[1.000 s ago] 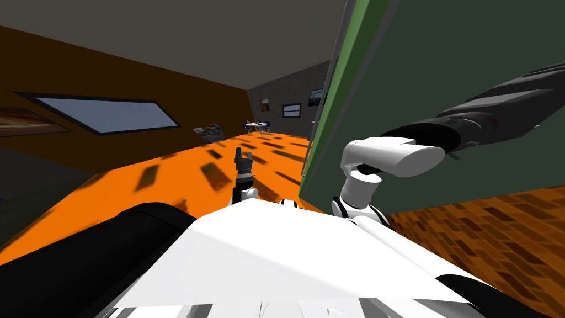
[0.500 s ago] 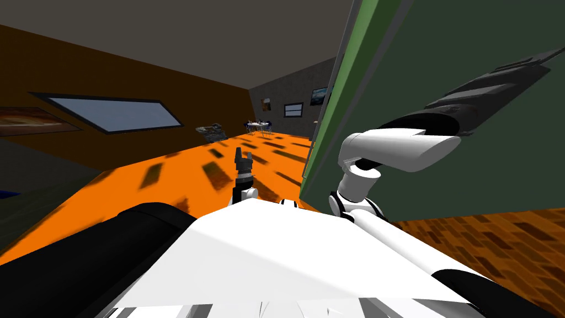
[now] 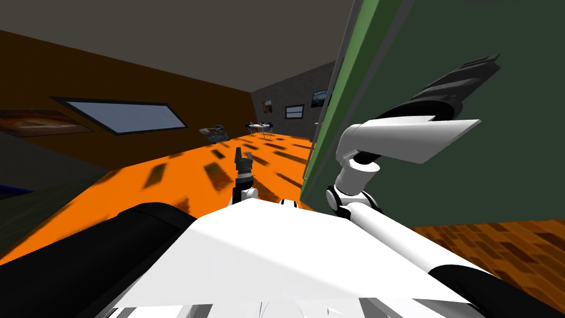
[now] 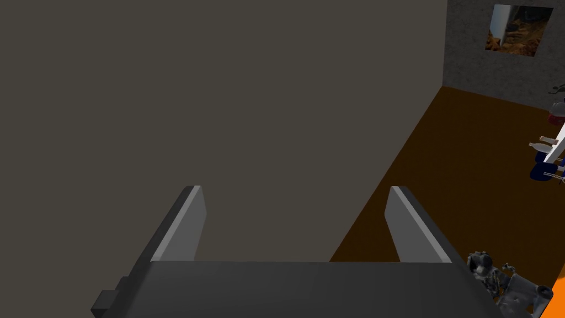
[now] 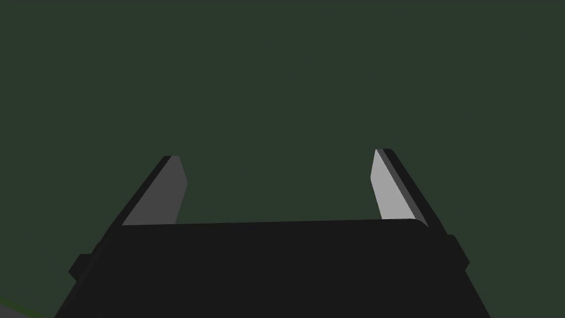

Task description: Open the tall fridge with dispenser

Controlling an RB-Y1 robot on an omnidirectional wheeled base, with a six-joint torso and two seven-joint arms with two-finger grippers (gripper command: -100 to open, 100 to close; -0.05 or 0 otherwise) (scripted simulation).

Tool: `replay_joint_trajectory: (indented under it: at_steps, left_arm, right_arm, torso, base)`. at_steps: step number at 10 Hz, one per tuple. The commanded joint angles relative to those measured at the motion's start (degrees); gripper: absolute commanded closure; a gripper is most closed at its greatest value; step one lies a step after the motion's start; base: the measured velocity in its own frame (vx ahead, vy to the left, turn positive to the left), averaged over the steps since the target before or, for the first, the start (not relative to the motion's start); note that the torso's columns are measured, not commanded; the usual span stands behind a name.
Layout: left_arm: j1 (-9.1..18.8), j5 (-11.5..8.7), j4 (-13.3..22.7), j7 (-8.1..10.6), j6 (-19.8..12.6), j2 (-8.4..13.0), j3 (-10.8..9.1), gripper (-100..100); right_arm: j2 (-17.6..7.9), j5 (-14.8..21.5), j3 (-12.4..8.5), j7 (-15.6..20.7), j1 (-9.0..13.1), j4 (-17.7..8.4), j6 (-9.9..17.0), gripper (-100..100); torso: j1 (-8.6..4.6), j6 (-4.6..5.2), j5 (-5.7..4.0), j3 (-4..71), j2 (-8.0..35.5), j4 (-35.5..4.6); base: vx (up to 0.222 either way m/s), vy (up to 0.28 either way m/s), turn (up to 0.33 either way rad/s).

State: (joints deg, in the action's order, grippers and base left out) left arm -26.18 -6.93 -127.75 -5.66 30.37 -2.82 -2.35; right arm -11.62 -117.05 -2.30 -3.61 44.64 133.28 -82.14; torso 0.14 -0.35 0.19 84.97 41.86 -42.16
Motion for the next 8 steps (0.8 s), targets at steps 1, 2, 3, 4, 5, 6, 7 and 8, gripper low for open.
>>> replay_joint_trajectory:
  at_steps: [1,2,3,4,5,6,7,8]
  left_arm:
    - [0.0,0.0,0.0,0.0,0.0,0.0,0.0,0]
    - [0.0,0.0,0.0,0.0,0.0,0.0,0.0,0]
    - [0.0,0.0,0.0,0.0,0.0,0.0,0.0,0]
    - [0.0,0.0,0.0,0.0,0.0,0.0,0.0,0]
    - [0.0,0.0,0.0,0.0,0.0,0.0,0.0,0]
    - [0.0,0.0,0.0,0.0,0.0,0.0,0.0,0]
    - [0.0,0.0,0.0,0.0,0.0,0.0,0.0,0]
    - [0.0,0.0,0.0,0.0,0.0,0.0,0.0,0]
  right_arm:
    - [1.1,-4.3,1.1,0.4,3.1,0.2,-1.7,-100]
    - [1.1,-5.5,1.1,0.4,3.1,0.2,-1.7,-100]
    - [1.9,-7.3,1.6,0.6,5.0,0.0,-3.0,-100]
    - [1.9,-8.2,1.6,0.6,5.0,0.0,-3.0,-100]
    - [2.9,-10.2,2.1,0.7,6.6,-0.1,-4.3,-100]
    - [2.9,-10.7,2.1,0.7,6.6,-0.1,-4.3,-100]
    - [4.0,-12.8,2.5,0.9,8.1,-0.1,-5.6,-100]
    - [4.0,-12.8,2.5,0.9,8.1,-0.1,-5.6,-100]
  torso:
    - [0.15,-0.04,0.05,0.2,-0.3,0.1]
    - [0.34,-0.18,0.18,0.4,-0.5,0.2]
    - [0.46,-0.33,0.27,0.5,-0.7,0.2]
    - [0.61,-0.47,0.34,0.7,-0.9,0.3]
    - [0.67,-0.54,0.4,0.9,-1.1,0.4]
    - [0.75,-0.65,0.42,1.0,-1.3,0.5]
    - [0.82,-0.69,0.42,1.1,-1.4,0.6]
    - [0.87,-0.77,0.4,1.2,-1.6,0.7]
  base:
    - [0.047,-0.001,0.041]
    - [0.032,-0.005,-0.002]
    - [0.022,-0.007,0.041]
    - [0.02,-0.009,0.03]
    - [0.03,-0.011,0.025]
    - [0.031,-0.004,0.036]
    - [0.043,-0.008,0.028]
    - [0.036,-0.01,0.034]
